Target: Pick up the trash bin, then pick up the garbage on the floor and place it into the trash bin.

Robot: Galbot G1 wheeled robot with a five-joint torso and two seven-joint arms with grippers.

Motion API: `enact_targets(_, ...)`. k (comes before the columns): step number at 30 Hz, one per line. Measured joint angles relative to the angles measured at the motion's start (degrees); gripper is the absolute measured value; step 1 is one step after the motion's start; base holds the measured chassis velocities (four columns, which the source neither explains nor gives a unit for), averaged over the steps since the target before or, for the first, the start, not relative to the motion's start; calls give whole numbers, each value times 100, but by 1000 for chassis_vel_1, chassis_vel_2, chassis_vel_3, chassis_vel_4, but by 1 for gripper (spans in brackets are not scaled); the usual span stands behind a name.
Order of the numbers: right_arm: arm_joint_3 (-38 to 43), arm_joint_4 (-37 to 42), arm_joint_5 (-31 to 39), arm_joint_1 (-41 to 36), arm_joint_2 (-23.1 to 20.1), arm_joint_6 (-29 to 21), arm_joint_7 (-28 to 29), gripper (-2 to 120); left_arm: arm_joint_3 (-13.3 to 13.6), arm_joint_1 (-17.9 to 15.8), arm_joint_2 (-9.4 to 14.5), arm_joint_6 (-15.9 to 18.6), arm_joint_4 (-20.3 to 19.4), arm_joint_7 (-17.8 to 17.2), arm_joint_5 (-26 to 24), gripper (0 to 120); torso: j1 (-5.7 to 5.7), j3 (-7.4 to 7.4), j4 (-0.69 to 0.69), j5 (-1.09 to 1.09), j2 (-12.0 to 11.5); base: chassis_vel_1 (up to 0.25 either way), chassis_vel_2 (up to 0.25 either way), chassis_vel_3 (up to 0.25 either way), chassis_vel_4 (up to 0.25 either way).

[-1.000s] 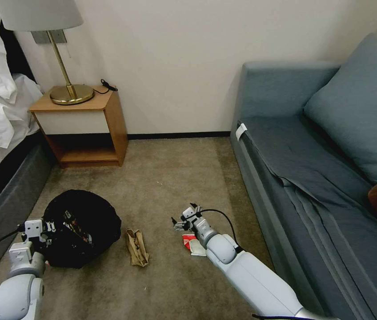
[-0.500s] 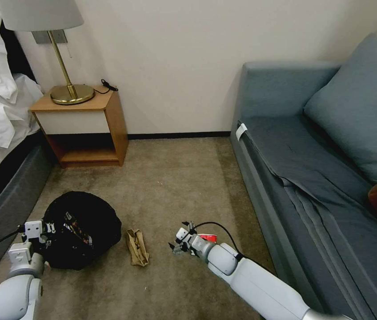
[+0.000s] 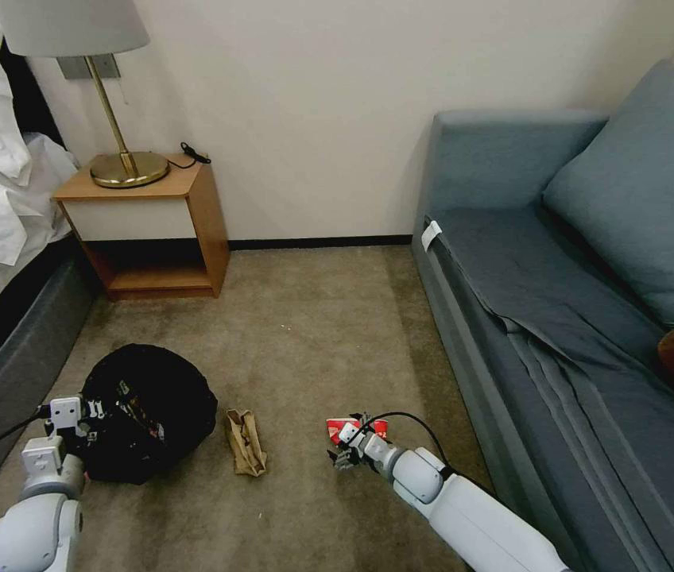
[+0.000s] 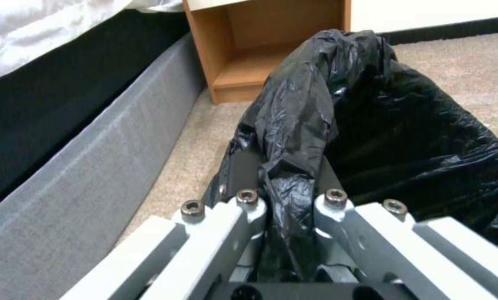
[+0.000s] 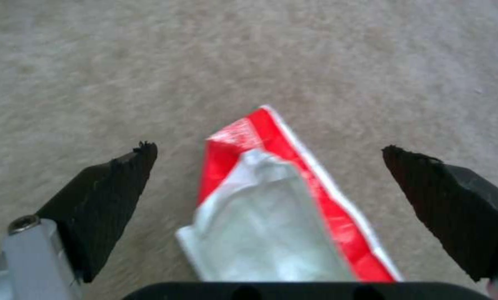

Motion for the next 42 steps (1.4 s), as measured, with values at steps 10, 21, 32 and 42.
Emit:
enact_targets(10,188,-534,-58,-23,264,161,70,97,8,-10,41,-15,29,2,5,5,0,0,0,-1,0,0,0,0,0)
enact_targets(21,179,-626,-13,-27,279,221,183,67,-37,41,98,-112,129,6,-41,5,0,0,0,1,0,0,0,0,0)
enact_targets(32,251,-621,-18,-157,273,274,54,21,-34,-3,99,-62,106,12,-64,5,0,0,0,-3,0,0,0,0,0)
enact_targets(42,345,-560,-40,-201,260,346,38,0,-21,14,82,-60,76,15,-58,5,0,1,0,-2,0,0,0,0,0)
